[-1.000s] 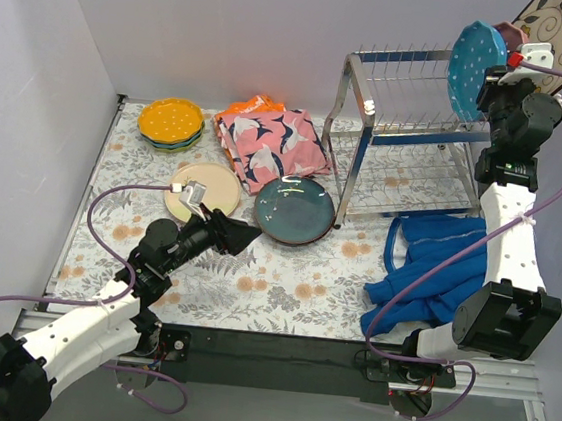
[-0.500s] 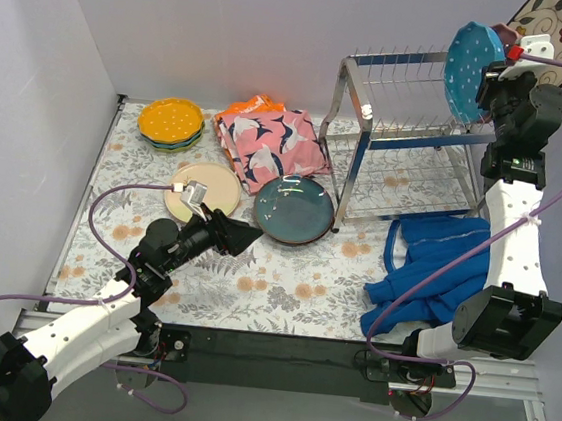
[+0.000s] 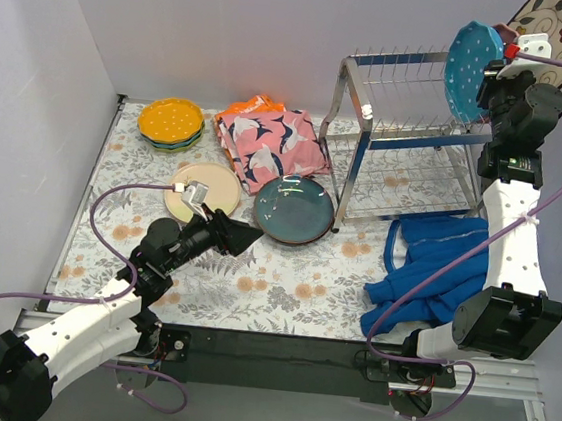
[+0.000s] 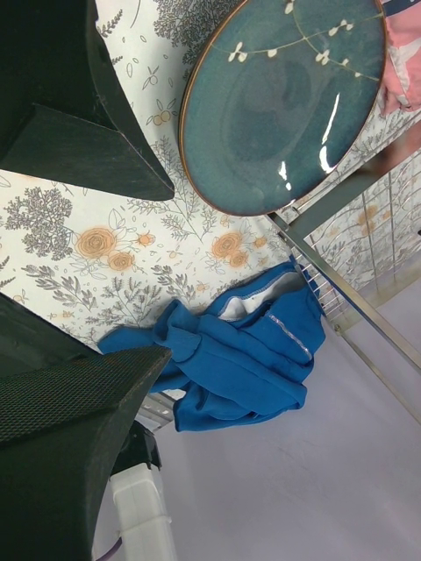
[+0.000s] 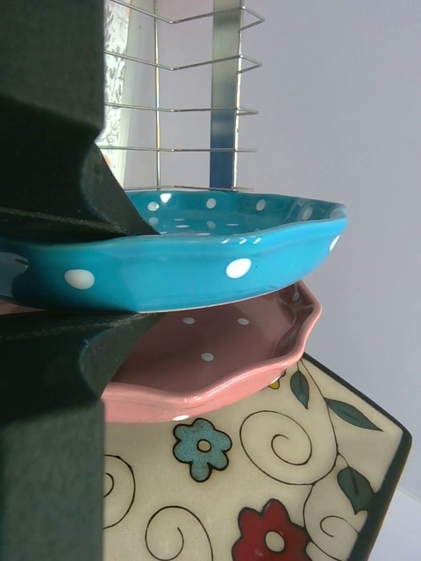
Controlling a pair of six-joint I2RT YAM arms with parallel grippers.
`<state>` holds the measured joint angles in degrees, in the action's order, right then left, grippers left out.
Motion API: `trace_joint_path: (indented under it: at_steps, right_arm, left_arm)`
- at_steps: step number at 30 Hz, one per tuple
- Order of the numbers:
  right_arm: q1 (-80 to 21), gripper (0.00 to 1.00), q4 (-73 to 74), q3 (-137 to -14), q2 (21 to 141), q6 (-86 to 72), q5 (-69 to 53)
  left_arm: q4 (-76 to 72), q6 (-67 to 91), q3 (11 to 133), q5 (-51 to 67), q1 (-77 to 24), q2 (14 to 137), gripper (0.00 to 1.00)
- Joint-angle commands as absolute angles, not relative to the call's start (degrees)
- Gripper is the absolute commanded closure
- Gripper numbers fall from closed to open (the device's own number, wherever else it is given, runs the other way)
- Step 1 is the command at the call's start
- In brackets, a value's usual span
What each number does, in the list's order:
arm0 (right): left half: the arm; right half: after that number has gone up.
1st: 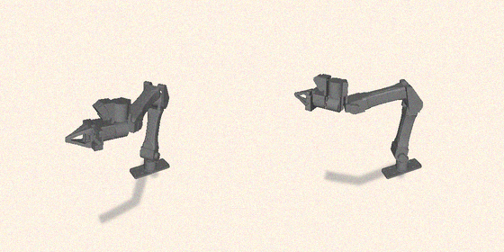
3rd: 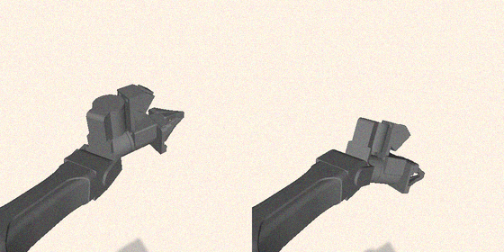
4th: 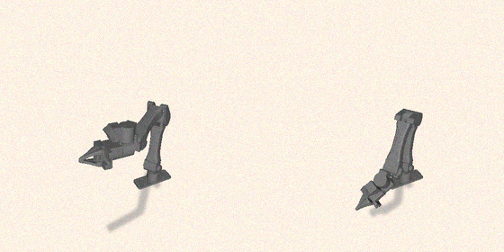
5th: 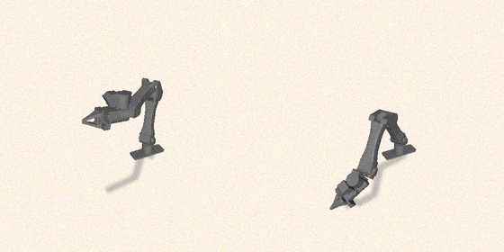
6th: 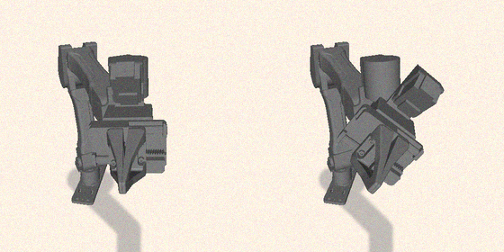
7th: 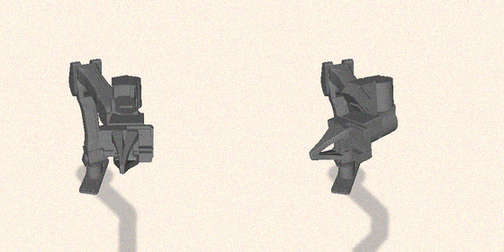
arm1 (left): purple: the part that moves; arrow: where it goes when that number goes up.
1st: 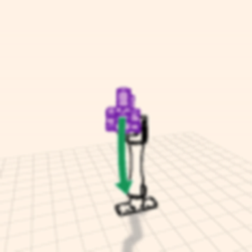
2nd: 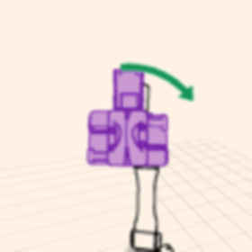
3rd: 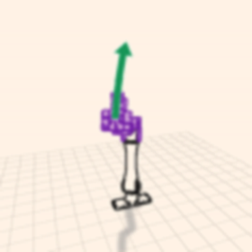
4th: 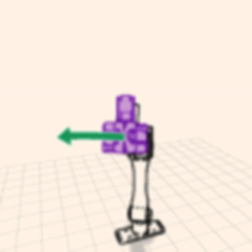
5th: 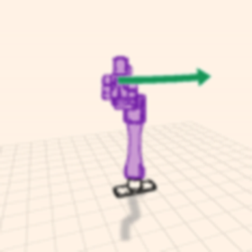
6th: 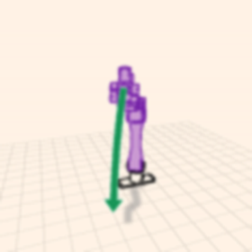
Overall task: Unload the plates from the dish rack
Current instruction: Unload the plate from the dish rack.
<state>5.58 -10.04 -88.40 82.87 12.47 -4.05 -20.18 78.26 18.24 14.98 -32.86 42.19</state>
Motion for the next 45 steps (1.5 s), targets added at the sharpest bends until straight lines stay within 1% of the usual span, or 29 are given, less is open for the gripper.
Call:
trace_joint_path:
  at_steps: [1,7,11,12,16,22,26,35,45]
  right_arm:
    - [4.57,0.99,-28.74,-93.43,78.13,17.23,-4.30]
    - [4.57,0.99,-30.59,-96.06,79.01,16.78,-7.99]
    - [4.48,0.99,-30.50,-96.33,79.19,17.49,-4.24]
    - [4.48,0.99,-30.50,-95.98,79.02,17.32,-1.70]
    - [4.40,0.99,-31.55,-92.64,78.05,17.31,-0.18]
    - [4.57,0.99,-31.65,-89.74,75.77,14.59,-6.05]
    - [4.48,0.99,-31.29,-86.75,74.09,12.22,-6.15]
    - [4.57,0.99,-31.11,-88.94,76.64,13.45,-6.59]
    - [4.57,0.99,-31.11,-95.62,78.49,12.04,-7.82]
  left_arm:
    - [-20.92,77.43,18.11,14.59,-33.13,41.84,0.34]
    - [-20.83,77.43,18.10,14.76,-33.13,41.13,0.34]
    - [-20.65,77.52,18.02,14.85,-33.13,40.52,0.34]
    - [-20.65,77.52,18.02,14.77,-33.13,40.34,0.35]
    - [-20.65,77.52,18.02,14.85,-33.13,40.52,0.34]
    - [-20.92,77.52,18.37,15.03,-33.22,41.75,0.34]
    - [-21.09,77.78,18.20,15.64,-33.13,41.49,0.34]
    - [-21.09,77.78,18.02,15.82,-33.22,40.69,0.34]
    - [-21.09,77.78,18.19,15.56,-33.22,41.31,0.34]
